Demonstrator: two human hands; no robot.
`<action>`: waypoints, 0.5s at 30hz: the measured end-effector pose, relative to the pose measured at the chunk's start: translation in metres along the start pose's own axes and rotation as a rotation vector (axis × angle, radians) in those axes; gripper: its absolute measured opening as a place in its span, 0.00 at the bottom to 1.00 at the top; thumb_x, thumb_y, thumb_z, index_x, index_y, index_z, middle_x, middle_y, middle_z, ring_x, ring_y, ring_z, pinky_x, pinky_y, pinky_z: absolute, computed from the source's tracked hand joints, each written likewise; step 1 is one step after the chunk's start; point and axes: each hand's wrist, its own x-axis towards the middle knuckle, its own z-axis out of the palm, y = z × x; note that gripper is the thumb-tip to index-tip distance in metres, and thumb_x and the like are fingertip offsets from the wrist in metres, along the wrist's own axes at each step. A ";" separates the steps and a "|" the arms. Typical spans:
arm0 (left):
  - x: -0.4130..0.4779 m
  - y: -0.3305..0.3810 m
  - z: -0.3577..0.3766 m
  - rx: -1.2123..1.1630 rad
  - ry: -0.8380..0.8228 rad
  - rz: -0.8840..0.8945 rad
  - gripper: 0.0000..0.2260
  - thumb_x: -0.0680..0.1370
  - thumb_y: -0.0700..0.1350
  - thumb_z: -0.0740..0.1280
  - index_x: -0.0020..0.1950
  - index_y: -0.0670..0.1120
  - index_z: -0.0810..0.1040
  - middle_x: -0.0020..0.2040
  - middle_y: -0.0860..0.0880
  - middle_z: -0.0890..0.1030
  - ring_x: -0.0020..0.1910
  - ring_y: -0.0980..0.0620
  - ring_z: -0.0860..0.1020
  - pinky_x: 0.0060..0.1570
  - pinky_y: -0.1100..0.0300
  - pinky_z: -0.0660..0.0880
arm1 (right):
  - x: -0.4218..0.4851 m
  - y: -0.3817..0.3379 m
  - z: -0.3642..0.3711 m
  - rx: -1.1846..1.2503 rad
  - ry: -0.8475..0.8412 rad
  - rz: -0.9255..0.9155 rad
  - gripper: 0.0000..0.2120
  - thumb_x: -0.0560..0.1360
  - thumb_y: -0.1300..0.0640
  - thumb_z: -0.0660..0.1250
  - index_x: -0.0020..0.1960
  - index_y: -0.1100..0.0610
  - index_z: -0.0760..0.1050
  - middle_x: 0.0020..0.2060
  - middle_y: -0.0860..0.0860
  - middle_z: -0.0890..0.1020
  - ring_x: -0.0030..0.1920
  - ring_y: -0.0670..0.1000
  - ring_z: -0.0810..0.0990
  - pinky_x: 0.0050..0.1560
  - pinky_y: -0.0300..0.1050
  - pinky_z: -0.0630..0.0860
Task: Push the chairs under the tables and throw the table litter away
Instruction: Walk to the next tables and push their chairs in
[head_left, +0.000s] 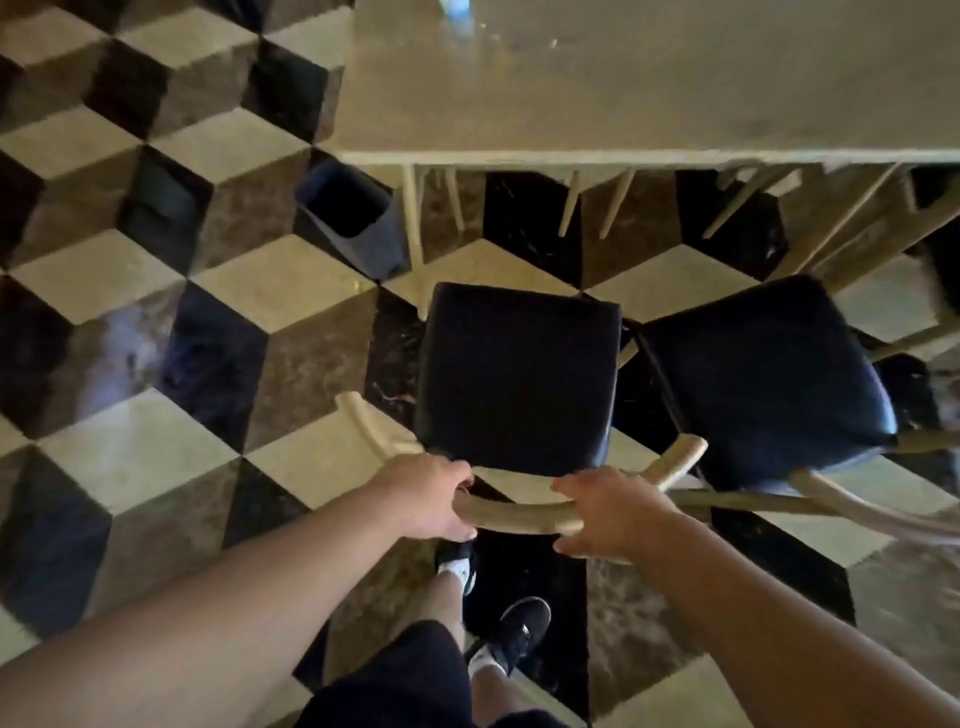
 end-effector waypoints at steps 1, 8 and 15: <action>0.007 -0.001 0.003 0.044 -0.009 0.016 0.32 0.72 0.66 0.73 0.73 0.54 0.74 0.64 0.53 0.81 0.60 0.47 0.80 0.52 0.53 0.76 | 0.010 0.000 0.007 -0.058 -0.037 -0.006 0.31 0.74 0.34 0.70 0.73 0.43 0.72 0.63 0.48 0.79 0.64 0.54 0.78 0.62 0.53 0.75; 0.036 -0.009 -0.003 0.330 -0.098 0.115 0.13 0.81 0.47 0.67 0.66 0.51 0.76 0.57 0.46 0.82 0.51 0.43 0.79 0.47 0.49 0.69 | 0.043 0.000 0.005 -0.243 -0.124 -0.061 0.13 0.78 0.52 0.63 0.62 0.46 0.73 0.56 0.50 0.82 0.58 0.58 0.82 0.52 0.53 0.75; 0.066 -0.038 -0.085 0.269 0.012 0.149 0.11 0.79 0.43 0.67 0.60 0.53 0.81 0.54 0.49 0.83 0.54 0.43 0.81 0.54 0.45 0.73 | 0.072 0.013 -0.078 -0.244 -0.003 -0.082 0.12 0.78 0.51 0.62 0.61 0.47 0.73 0.55 0.51 0.82 0.55 0.59 0.82 0.55 0.53 0.75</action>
